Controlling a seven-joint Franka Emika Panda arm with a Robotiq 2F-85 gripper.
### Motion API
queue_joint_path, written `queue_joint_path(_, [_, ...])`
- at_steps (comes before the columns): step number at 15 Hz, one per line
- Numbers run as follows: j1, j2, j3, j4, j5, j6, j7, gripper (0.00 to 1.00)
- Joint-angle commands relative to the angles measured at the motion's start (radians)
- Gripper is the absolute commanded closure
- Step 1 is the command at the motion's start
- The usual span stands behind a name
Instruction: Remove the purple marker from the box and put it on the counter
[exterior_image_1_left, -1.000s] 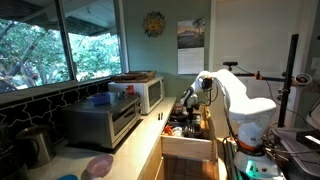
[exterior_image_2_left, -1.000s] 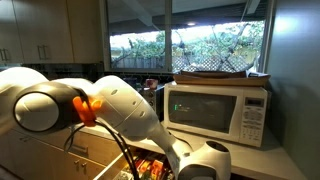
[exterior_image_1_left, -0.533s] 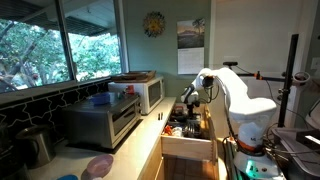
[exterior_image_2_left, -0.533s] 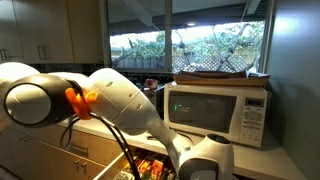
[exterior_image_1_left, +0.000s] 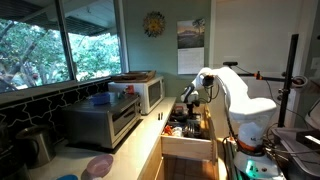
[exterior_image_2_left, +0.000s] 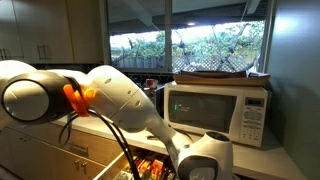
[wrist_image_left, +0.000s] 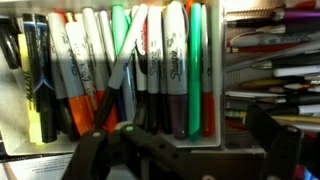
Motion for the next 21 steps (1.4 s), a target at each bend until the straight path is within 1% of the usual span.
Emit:
queue_joint_path(1, [0.013, 0.036, -0.022, 0.044, 0.006, 0.020, 0.025, 0.00])
queue_joint_path(3, [0.014, 0.046, -0.024, 0.062, 0.006, 0.027, 0.038, 0.26])
queue_joint_path(7, [0.036, 0.067, -0.037, 0.058, -0.017, 0.060, 0.061, 0.58])
queue_joint_path(8, [0.042, 0.076, -0.041, 0.061, -0.018, 0.068, 0.068, 0.65])
queue_joint_path(9, [0.049, 0.084, -0.047, 0.062, -0.022, 0.079, 0.075, 0.70])
queue_joint_path(12, [0.063, 0.121, -0.062, 0.099, -0.026, 0.085, 0.104, 0.75])
queue_joint_path(13, [0.066, 0.126, -0.068, 0.106, -0.029, 0.085, 0.109, 0.72])
queue_joint_path(14, [0.069, 0.131, -0.073, 0.108, -0.033, 0.089, 0.112, 0.67])
queue_joint_path(15, [0.071, 0.137, -0.076, 0.114, -0.036, 0.085, 0.113, 0.67])
queue_joint_path(16, [0.073, 0.145, -0.079, 0.123, -0.038, 0.082, 0.115, 0.64])
queue_joint_path(18, [0.080, 0.160, -0.087, 0.138, -0.046, 0.072, 0.118, 0.65])
queue_joint_path(19, [0.082, 0.165, -0.088, 0.143, -0.049, 0.067, 0.115, 0.68])
queue_joint_path(21, [0.087, 0.174, -0.089, 0.152, -0.056, 0.055, 0.109, 0.91])
